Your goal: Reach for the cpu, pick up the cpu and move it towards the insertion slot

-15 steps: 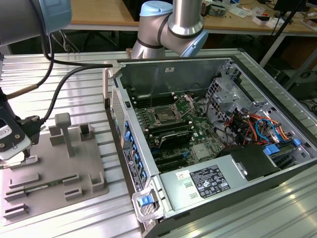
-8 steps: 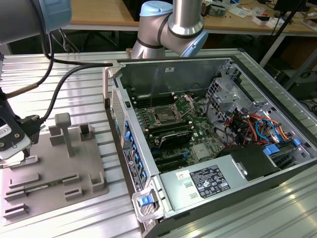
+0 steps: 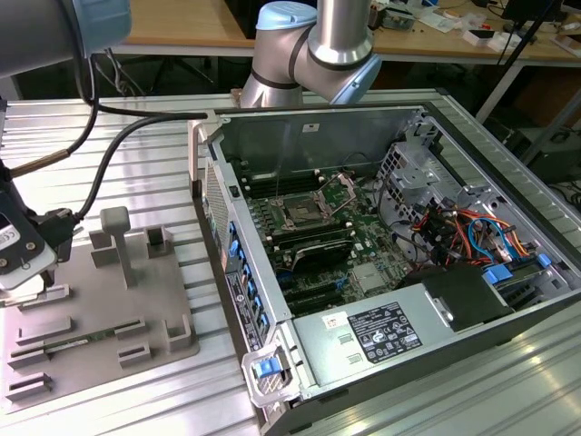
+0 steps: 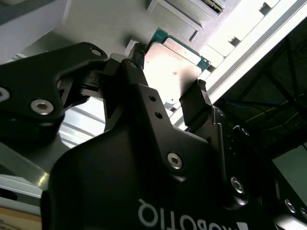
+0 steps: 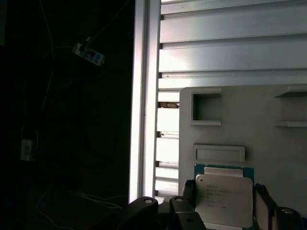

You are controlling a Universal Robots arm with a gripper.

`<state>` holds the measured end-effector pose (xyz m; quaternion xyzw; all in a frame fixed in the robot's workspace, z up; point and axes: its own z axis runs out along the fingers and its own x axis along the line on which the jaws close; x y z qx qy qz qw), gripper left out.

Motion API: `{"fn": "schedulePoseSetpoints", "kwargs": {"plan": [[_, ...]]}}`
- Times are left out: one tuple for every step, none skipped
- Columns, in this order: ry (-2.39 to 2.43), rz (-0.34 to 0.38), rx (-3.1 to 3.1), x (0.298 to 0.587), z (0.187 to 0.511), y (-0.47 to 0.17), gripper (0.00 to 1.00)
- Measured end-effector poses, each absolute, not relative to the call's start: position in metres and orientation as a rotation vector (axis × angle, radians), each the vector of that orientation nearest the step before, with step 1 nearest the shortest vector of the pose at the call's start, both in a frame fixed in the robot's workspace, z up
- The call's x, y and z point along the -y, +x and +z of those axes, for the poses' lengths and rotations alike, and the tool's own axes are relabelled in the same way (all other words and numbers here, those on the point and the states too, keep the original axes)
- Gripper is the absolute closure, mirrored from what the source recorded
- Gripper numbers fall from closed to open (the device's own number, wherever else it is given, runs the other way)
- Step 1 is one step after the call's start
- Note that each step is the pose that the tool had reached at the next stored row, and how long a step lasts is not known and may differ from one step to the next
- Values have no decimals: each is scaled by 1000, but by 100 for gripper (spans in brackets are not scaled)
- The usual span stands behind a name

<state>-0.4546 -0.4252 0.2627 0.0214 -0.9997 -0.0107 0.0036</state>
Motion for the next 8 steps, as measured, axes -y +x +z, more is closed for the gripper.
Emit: {"fn": "schedulePoseSetpoints", "kwargs": {"plan": [[67,-33,3133,425,263,-455,45],[67,-34,3134,425,263,-455,45],[67,-33,3133,425,264,-455,45],[67,-33,3133,425,264,-455,45],[67,-34,3134,425,264,-455,45],[67,-34,3134,425,265,-455,45],[67,-34,3134,425,265,-455,45],[67,-34,3133,425,265,-455,45]]}}
